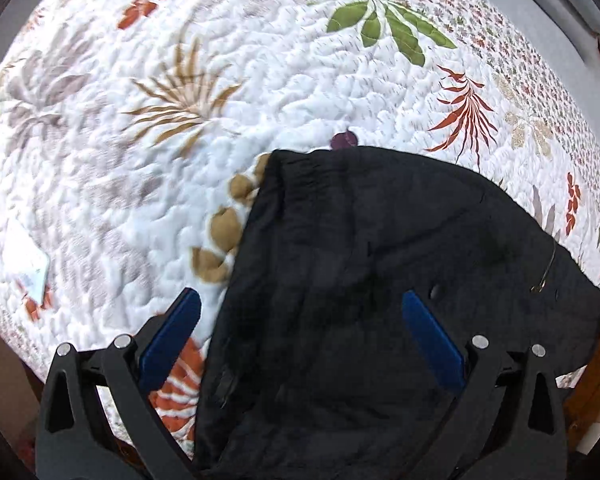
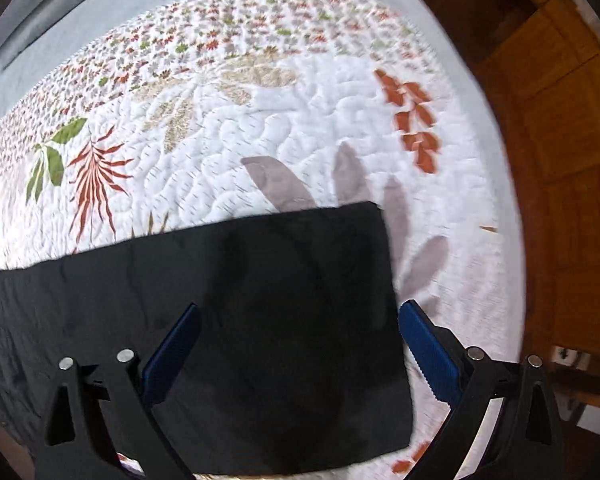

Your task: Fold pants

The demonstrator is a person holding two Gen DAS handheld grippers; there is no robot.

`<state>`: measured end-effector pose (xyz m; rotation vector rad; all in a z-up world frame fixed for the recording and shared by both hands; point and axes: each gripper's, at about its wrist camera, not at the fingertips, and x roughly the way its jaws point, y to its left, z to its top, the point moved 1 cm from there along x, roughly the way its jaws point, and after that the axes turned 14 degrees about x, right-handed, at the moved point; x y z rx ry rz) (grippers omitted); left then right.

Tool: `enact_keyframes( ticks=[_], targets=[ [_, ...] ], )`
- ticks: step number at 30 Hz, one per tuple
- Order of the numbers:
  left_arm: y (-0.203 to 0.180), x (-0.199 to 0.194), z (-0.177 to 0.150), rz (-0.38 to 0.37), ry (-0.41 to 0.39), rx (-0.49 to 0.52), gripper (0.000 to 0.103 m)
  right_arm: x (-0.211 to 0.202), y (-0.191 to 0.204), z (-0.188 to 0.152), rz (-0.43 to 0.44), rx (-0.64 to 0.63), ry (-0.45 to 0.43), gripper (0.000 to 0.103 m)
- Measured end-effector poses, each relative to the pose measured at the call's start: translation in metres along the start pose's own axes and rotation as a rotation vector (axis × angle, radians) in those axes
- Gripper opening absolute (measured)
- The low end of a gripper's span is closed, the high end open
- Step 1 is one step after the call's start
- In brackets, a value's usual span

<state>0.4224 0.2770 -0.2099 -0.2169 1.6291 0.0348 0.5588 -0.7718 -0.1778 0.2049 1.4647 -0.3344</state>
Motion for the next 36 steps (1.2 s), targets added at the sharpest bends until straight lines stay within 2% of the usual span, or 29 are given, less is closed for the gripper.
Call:
enact_keyframes(
  ticks=[6, 11, 16, 17, 19, 20, 21, 22, 23, 25, 26, 28, 30, 32, 33, 34, 36],
  targets=[
    [-0.009, 0.026, 0.02, 0.018, 0.066, 0.026, 0.101, 0.032, 0.012, 0.005, -0.07, -0.032, 0.015, 0.1],
    [-0.015, 0.053, 0.034, 0.017, 0.106, -0.007, 0.101, 0.037, 0.019, -0.003, -0.111, -0.1, -0.068, 0.1],
    [-0.033, 0.063, 0.042, 0.033, 0.091, 0.018, 0.099, 0.037, 0.027, -0.013, -0.116, -0.167, -0.107, 0.081],
    [-0.039, 0.062, 0.043, 0.018, 0.079, 0.032, 0.099, 0.036, 0.029, -0.015, -0.12, -0.183, -0.112, 0.076],
    [-0.053, 0.064, 0.043, 0.04, 0.072, 0.064, 0.099, 0.032, 0.036, -0.02, -0.11, -0.222, -0.109, 0.049],
    [-0.061, 0.065, 0.043, 0.063, 0.069, 0.095, 0.099, 0.03, 0.038, -0.022, -0.11, -0.232, -0.108, 0.039],
    [-0.067, 0.068, 0.042, 0.076, 0.065, 0.111, 0.097, 0.03, 0.04, -0.025, -0.097, -0.248, -0.091, 0.011],
    [-0.073, 0.072, 0.043, 0.08, 0.058, 0.119, 0.09, 0.028, 0.043, -0.027, -0.086, -0.254, -0.073, 0.0],
    [-0.077, 0.07, 0.042, 0.077, 0.046, 0.119, 0.087, 0.026, 0.047, -0.03, -0.082, -0.264, -0.072, 0.0],
    [-0.082, 0.066, 0.04, 0.076, 0.035, 0.114, 0.073, 0.024, 0.055, -0.039, -0.098, -0.319, -0.093, 0.0],
    [-0.083, 0.065, 0.04, 0.072, 0.033, 0.115, 0.069, 0.025, 0.056, -0.041, -0.097, -0.331, -0.099, 0.0],
    [-0.087, 0.062, 0.039, 0.073, 0.029, 0.125, 0.054, 0.018, 0.06, -0.047, -0.083, -0.329, -0.111, 0.0],
    [-0.093, 0.06, 0.04, 0.07, 0.021, 0.14, 0.049, 0.009, 0.057, -0.041, -0.081, -0.323, -0.125, 0.004],
    [-0.099, 0.057, 0.038, 0.073, 0.013, 0.157, 0.047, -0.004, 0.061, -0.046, -0.103, -0.316, -0.149, 0.041],
    [-0.102, 0.056, 0.037, 0.074, 0.008, 0.161, 0.045, -0.01, 0.055, -0.041, -0.106, -0.296, -0.173, 0.077],
    [-0.105, 0.056, 0.035, 0.074, 0.006, 0.164, 0.045, -0.015, 0.051, -0.037, -0.092, -0.276, -0.195, 0.09],
    [-0.112, 0.059, 0.036, 0.075, 0.007, 0.176, 0.045, -0.016, 0.036, -0.026, -0.049, -0.233, -0.194, 0.089]
  ],
)
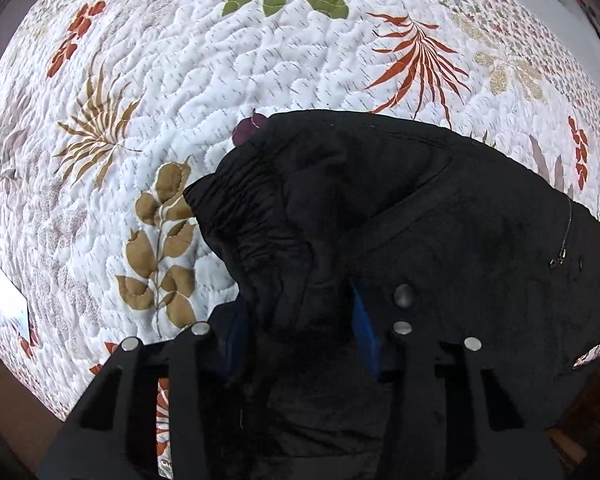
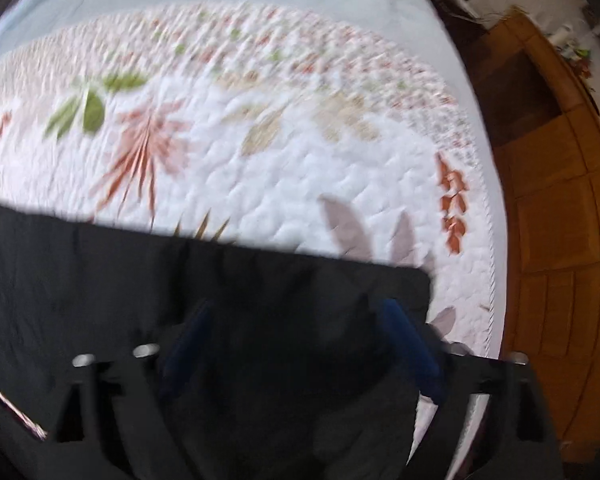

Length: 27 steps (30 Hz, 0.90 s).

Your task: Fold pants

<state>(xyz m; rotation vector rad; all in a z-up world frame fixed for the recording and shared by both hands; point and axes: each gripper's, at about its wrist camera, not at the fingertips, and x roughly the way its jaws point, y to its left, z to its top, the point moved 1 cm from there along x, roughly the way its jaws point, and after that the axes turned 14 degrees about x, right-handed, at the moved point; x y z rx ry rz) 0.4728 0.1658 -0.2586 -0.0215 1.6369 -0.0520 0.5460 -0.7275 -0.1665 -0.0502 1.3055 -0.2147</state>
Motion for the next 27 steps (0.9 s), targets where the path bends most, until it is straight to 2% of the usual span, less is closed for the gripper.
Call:
enact_keyframes(
  ticks=[1, 4, 6, 8, 11, 15, 17, 20, 23, 24, 27],
  targets=[
    [-0.006, -0.001, -0.003, -0.005, 0.003, -0.001, 0.045, 0.003, -0.012, 0.005, 0.005, 0.037, 0.012, 0.089],
    [0.027, 0.002, -0.022, -0.026, 0.008, -0.015, 0.046, 0.013, -0.051, 0.013, 0.019, 0.149, 0.039, 0.089],
    [0.029, 0.007, -0.02, -0.031, 0.009, -0.024, 0.046, 0.024, -0.07, 0.011, 0.04, 0.204, 0.075, 0.089],
    [0.033, 0.017, -0.016, -0.027, 0.012, -0.023, 0.048, 0.036, -0.078, 0.006, 0.057, 0.222, 0.094, 0.089],
    [0.038, 0.03, -0.012, -0.018, 0.021, -0.03, 0.05, 0.054, -0.087, 0.003, 0.126, 0.24, 0.11, 0.089],
    [0.034, 0.035, -0.007, -0.001, 0.029, -0.038, 0.053, 0.07, -0.097, 0.011, 0.18, 0.245, 0.12, 0.09],
    [0.028, 0.032, -0.004, 0.009, 0.033, -0.041, 0.054, 0.07, -0.096, 0.012, 0.198, 0.213, 0.115, 0.082],
    [0.019, 0.032, -0.004, 0.012, 0.018, -0.019, 0.053, 0.064, -0.091, 0.011, 0.201, 0.16, 0.095, 0.06],
    [0.006, 0.03, -0.002, 0.016, 0.0, 0.011, 0.046, 0.05, -0.082, 0.002, 0.198, 0.121, 0.078, 0.033],
    [0.004, 0.03, -0.002, 0.013, -0.002, 0.017, 0.042, 0.045, -0.081, 0.001, 0.216, 0.118, 0.073, 0.019],
    [-0.011, 0.024, 0.001, 0.017, 0.0, 0.025, 0.032, 0.027, -0.066, -0.007, 0.176, 0.057, 0.026, 0.014]
  ],
)
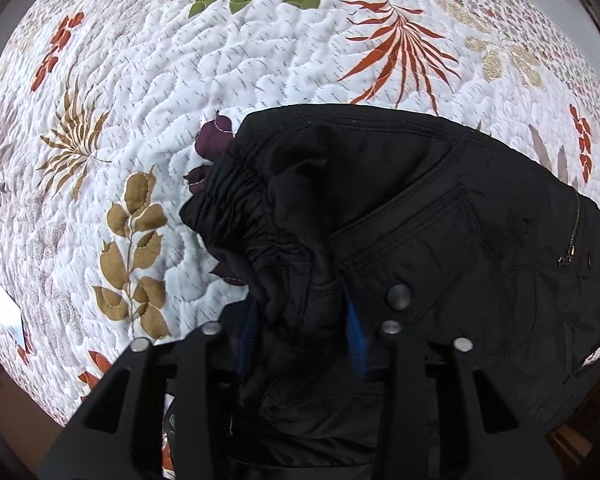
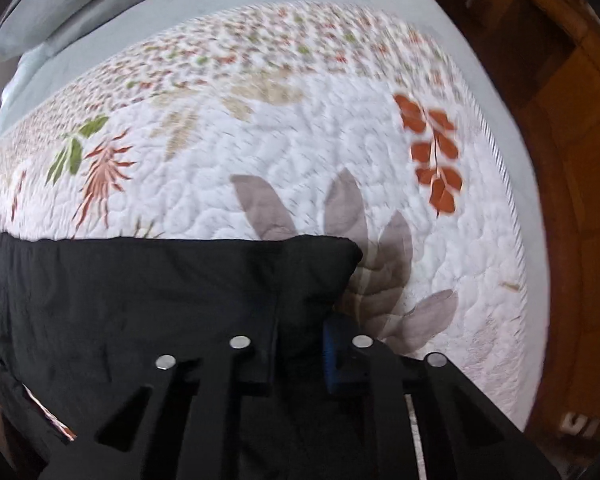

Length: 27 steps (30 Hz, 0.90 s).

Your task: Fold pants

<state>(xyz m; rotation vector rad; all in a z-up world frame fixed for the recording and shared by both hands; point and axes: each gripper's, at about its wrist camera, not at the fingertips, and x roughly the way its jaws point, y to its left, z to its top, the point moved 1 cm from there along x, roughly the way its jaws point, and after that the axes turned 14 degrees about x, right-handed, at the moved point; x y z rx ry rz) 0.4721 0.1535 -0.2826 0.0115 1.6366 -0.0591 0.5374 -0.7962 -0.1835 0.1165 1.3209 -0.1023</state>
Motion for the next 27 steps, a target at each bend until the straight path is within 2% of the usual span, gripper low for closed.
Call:
enact_keyframes(
  ticks=[3, 7, 11, 15, 19, 24, 27],
  targets=[
    [-0.012, -0.002, 0.002, 0.027, -0.011, 0.015, 0.028, -0.019, 0.012, -0.009, -0.006, -0.028, -0.055, 0.012],
    [-0.021, -0.005, -0.003, 0.036, -0.066, 0.038, 0.022, -0.061, 0.019, -0.023, 0.06, -0.065, -0.165, 0.012],
    [-0.031, -0.021, -0.018, 0.0, -0.184, 0.08, 0.019, -0.108, 0.028, -0.041, 0.097, -0.113, -0.267, 0.012],
    [-0.033, -0.039, -0.038, -0.055, -0.306, 0.092, 0.018, -0.153, 0.029, -0.071, 0.137, -0.129, -0.353, 0.012],
    [-0.037, -0.063, -0.063, -0.144, -0.45, 0.124, 0.018, -0.187, 0.026, -0.106, 0.178, -0.126, -0.416, 0.012],
    [-0.04, -0.093, -0.108, -0.245, -0.589, 0.186, 0.018, -0.208, 0.016, -0.153, 0.195, -0.1, -0.474, 0.012],
    [-0.048, -0.112, -0.142, -0.273, -0.646, 0.243, 0.018, -0.212, -0.001, -0.181, 0.229, -0.038, -0.496, 0.012]
  ],
)
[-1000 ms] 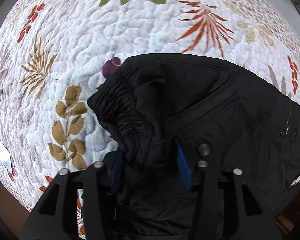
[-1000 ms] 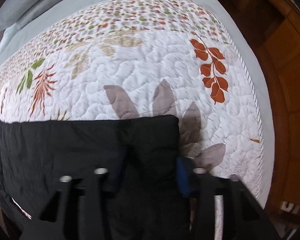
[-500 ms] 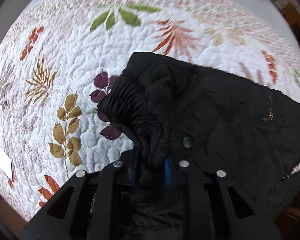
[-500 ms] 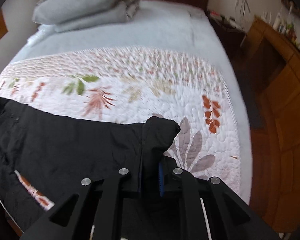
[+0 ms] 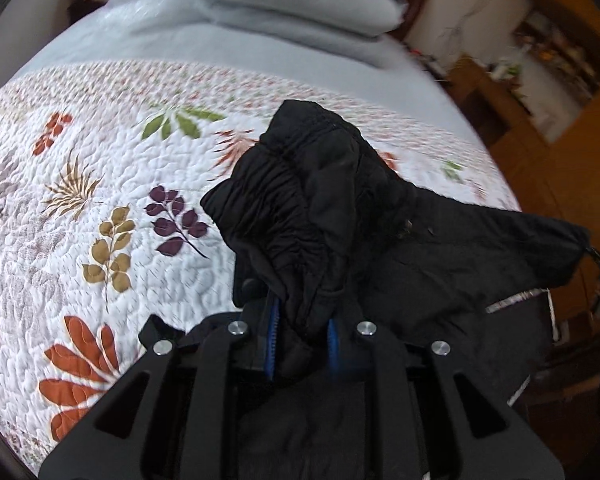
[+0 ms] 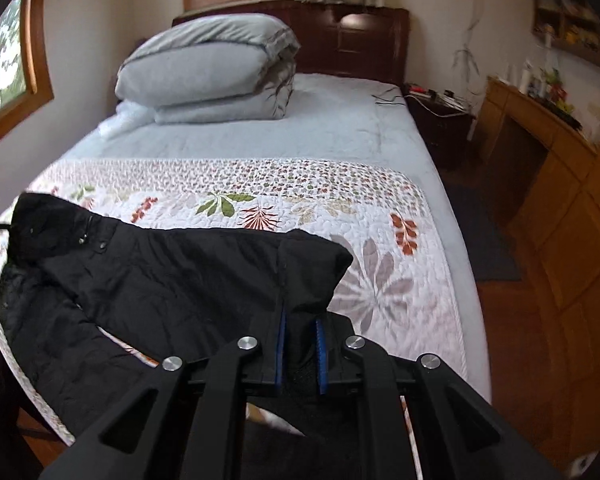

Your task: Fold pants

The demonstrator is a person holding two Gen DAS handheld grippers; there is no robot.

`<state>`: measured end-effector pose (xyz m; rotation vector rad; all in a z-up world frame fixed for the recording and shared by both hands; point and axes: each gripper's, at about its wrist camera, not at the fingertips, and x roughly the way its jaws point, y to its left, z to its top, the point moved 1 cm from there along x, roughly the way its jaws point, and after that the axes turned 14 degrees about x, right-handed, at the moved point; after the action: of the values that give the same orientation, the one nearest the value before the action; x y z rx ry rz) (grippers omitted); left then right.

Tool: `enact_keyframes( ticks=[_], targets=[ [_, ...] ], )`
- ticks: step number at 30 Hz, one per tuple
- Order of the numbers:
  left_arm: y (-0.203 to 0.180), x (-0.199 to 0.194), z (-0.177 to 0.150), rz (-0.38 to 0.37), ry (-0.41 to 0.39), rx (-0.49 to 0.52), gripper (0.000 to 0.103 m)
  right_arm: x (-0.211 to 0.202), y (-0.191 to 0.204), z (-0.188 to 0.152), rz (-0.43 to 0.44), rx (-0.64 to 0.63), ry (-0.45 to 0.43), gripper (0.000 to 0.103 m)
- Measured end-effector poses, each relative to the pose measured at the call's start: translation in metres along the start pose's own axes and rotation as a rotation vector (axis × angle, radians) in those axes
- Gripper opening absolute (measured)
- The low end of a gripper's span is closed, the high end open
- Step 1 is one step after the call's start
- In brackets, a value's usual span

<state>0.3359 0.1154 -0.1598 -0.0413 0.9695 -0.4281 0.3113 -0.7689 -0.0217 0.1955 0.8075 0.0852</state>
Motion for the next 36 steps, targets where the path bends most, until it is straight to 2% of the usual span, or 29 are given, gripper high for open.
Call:
enact_keyframes(
  ticks=[5, 11, 16, 21, 29, 33, 35, 36],
  targets=[
    [-0.014, -0.029, -0.039, -0.064, -0.062, 0.028, 0.018, -0.027, -0.023, -0.035, -0.004, 0.095, -0.031, 0.012],
    [-0.012, -0.065, -0.096, -0.112, -0.102, -0.026, 0.018, -0.056, -0.045, -0.072, 0.018, 0.221, -0.079, 0.012],
    [-0.01, -0.073, -0.133, -0.12, -0.097, -0.058, 0.02, -0.073, -0.062, -0.115, 0.013, 0.327, -0.075, 0.012],
    [-0.01, -0.077, -0.152, -0.133, -0.069, -0.06, 0.022, -0.078, -0.076, -0.164, -0.012, 0.419, -0.025, 0.012],
    [-0.018, -0.08, -0.18, -0.088, -0.006, 0.006, 0.03, -0.062, -0.099, -0.217, -0.065, 0.52, 0.054, 0.012],
    [-0.025, -0.09, -0.198, -0.035, 0.029, 0.042, 0.043, -0.054, -0.106, -0.236, -0.08, 0.556, 0.09, 0.012],
    [-0.029, -0.096, -0.206, -0.011, 0.056, 0.065, 0.047, -0.053, -0.106, -0.241, -0.09, 0.564, 0.104, 0.015],
    [-0.029, -0.098, -0.209, -0.003, 0.069, 0.075, 0.049, -0.056, -0.106, -0.244, -0.109, 0.567, 0.105, 0.021]
  ],
)
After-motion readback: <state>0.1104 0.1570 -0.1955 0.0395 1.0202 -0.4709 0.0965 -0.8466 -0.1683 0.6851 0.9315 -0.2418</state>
